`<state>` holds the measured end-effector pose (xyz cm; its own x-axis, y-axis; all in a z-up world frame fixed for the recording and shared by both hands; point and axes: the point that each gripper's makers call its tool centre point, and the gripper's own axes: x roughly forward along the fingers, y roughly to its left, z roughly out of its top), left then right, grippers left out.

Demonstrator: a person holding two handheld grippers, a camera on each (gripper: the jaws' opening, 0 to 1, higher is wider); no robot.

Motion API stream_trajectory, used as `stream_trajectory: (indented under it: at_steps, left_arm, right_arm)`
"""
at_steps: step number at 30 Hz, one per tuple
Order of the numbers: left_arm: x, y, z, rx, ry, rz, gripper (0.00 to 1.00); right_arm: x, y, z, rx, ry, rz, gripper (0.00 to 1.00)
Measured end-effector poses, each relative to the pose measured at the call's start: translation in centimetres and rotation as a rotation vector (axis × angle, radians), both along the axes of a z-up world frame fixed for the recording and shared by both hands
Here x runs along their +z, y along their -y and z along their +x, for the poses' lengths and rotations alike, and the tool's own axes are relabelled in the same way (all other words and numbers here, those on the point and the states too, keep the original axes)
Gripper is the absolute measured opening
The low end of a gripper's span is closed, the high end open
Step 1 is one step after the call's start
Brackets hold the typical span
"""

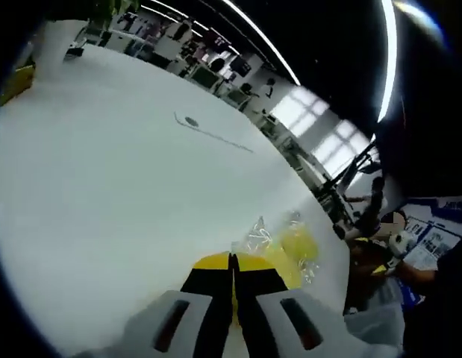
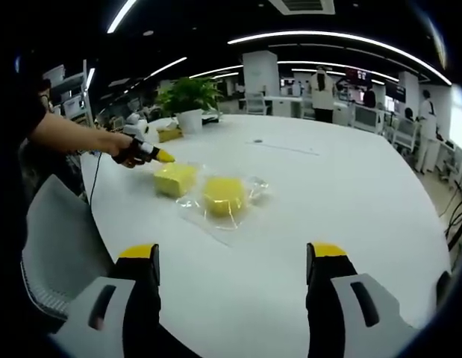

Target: Compare the silicone blocks by pressing each to a similar depth, holding the contact briefly, and releasing to observe deformation and rebound differences across the visible hardness samples.

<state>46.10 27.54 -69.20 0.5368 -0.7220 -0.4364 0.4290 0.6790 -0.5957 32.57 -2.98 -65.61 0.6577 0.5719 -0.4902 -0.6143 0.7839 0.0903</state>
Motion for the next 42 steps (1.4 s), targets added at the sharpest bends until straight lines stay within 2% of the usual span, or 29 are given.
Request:
stream_trajectory:
  at_steps: [4, 6, 8, 13, 18, 20, 21, 22, 24, 26, 30, 32, 34, 37, 39, 42]
  left_arm:
    - [2.4, 1.0, -1.2, -0.048, 0.110, 0.010, 0.00]
    - [4.0, 1.6, -1.7, -0.064, 0.172, -0.012, 0.00]
    - [5.0, 1.8, -2.1, -0.071, 0.200, -0.023, 0.00]
    - [7.0, 1.7, -2.7, -0.078, 0.247, -0.024, 0.00]
    - [9.0, 1.0, -2.7, -0.060, 0.287, -0.012, 0.00]
    - [9.8, 0.6, -2.7, -0.056, 0.279, -0.007, 0.00]
    - [10.0, 0.3, -2.8, -0.051, 0.271, 0.022, 0.00]
    - [10.2, -0.6, -2.6, -0.036, 0.290, 0.104, 0.00]
    - [11.1, -1.2, -2.7, -0.068, 0.328, 0.178, 0.00]
    - [12.2, -1.6, -2.8, -0.098, 0.368, 0.220, 0.00]
    - [14.1, -1.7, -3.1, -0.121, 0.381, 0.205, 0.00]
    - [15.2, -1.5, -3.3, -0.111, 0.358, 0.161, 0.00]
    - [16.3, -1.1, -3.4, -0.127, 0.386, 0.143, 0.00]
    - [18.1, -0.2, -3.9, -0.199, 0.443, 0.167, 0.00]
    - [19.1, -0.1, -3.8, -0.211, 0.455, 0.195, 0.00]
    - [20.9, 0.3, -4.0, -0.239, 0.492, 0.201, 0.00]
  right_arm:
    - [0.0, -0.6, -0.1, 0.014, -0.002, -0.003, 0.74]
    - [0.4, -0.9, -0.2, 0.017, -0.001, 0.001, 0.75]
    - [0.9, -1.3, -0.4, 0.023, 0.002, 0.010, 0.75]
    - [1.9, -1.9, -0.8, 0.036, 0.021, 0.008, 0.75]
    - [2.5, -1.9, -1.3, 0.014, 0.032, 0.016, 0.75]
    - [2.7, -2.0, -1.5, 0.002, 0.031, 0.029, 0.74]
    - [2.8, -2.1, -1.5, -0.003, 0.030, 0.032, 0.74]
    - [2.8, -2.2, -1.7, -0.008, 0.026, 0.034, 0.74]
    - [2.8, -2.4, -2.0, -0.009, 0.024, 0.036, 0.74]
    - [2.7, -2.7, -2.3, -0.006, 0.019, 0.035, 0.74]
    - [2.6, -2.9, -2.5, 0.001, 0.013, 0.035, 0.73]
    - [2.6, -3.1, -2.7, 0.008, 0.011, 0.041, 0.73]
    - [2.6, -3.2, -2.8, 0.015, 0.011, 0.040, 0.73]
    - [2.7, -3.3, -2.8, 0.031, 0.011, 0.036, 0.72]
    - [2.8, -3.3, -2.7, 0.032, 0.012, 0.039, 0.72]
    - [2.8, -3.4, -2.4, 0.036, 0.009, 0.049, 0.72]
